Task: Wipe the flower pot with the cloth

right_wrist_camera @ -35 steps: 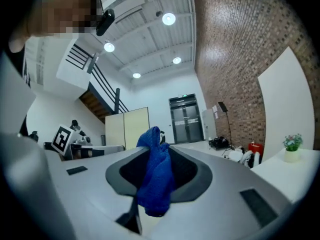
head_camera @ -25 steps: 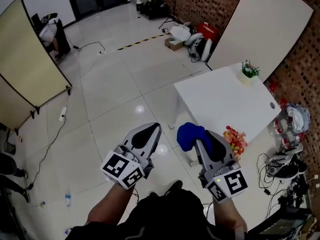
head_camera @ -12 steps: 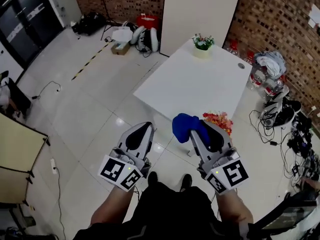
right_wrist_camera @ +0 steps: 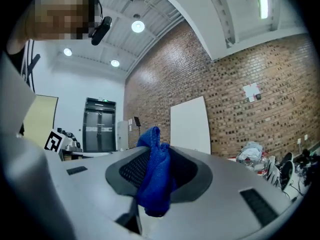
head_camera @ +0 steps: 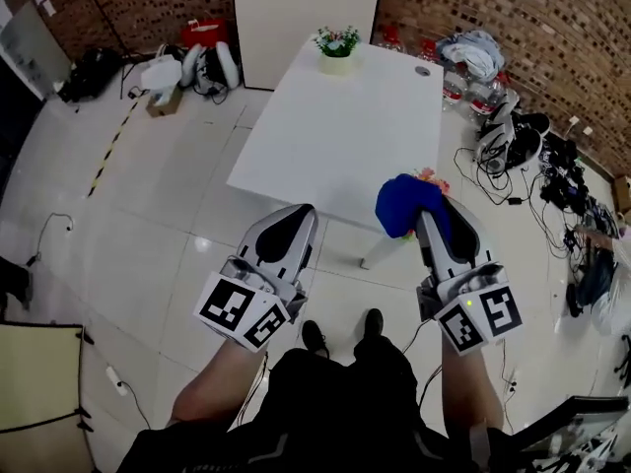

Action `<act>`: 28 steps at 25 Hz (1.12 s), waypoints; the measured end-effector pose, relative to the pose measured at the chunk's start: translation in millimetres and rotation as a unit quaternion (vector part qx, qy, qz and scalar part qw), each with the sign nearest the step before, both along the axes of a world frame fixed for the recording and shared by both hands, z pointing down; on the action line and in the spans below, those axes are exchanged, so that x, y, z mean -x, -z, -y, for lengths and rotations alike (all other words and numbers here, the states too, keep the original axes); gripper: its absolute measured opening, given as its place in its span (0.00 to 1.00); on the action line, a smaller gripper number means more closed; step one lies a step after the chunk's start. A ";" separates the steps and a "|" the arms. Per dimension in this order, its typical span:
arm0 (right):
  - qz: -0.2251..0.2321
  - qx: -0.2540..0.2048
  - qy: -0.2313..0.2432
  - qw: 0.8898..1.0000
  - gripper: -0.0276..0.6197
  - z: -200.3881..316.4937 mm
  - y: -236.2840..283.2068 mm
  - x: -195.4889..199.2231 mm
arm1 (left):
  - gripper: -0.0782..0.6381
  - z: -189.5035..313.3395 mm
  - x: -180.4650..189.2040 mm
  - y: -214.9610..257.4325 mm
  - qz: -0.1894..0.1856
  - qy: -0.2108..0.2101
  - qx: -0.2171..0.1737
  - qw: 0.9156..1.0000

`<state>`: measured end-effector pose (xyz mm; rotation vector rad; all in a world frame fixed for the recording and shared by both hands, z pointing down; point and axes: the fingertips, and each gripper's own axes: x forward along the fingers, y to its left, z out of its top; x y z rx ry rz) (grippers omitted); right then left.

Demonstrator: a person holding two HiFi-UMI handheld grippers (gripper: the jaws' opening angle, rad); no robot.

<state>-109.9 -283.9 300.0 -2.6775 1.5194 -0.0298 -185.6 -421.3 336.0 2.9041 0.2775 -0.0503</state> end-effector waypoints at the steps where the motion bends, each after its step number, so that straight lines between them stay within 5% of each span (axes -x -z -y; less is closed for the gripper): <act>1: 0.001 0.002 -0.011 1.000 0.19 -4.0 -1.8 -1.3 | 0.11 -2.2 -3.6 -1.5 0.000 -0.010 0.001 1.000; 7: 0.002 0.027 -0.045 0.999 0.19 -24.1 -42.7 1.8 | 0.12 -18.0 -24.4 -35.0 0.018 -0.034 0.015 0.999; 22: 0.094 0.102 -0.077 0.987 0.19 -48.5 -280.9 -22.6 | 0.12 -77.8 -85.2 -219.6 0.121 -0.078 -0.015 0.989; 28: 0.067 0.128 -0.084 0.986 0.19 -39.2 -309.6 -37.9 | 0.11 -83.2 -88.7 -256.5 0.158 -0.091 -0.017 0.983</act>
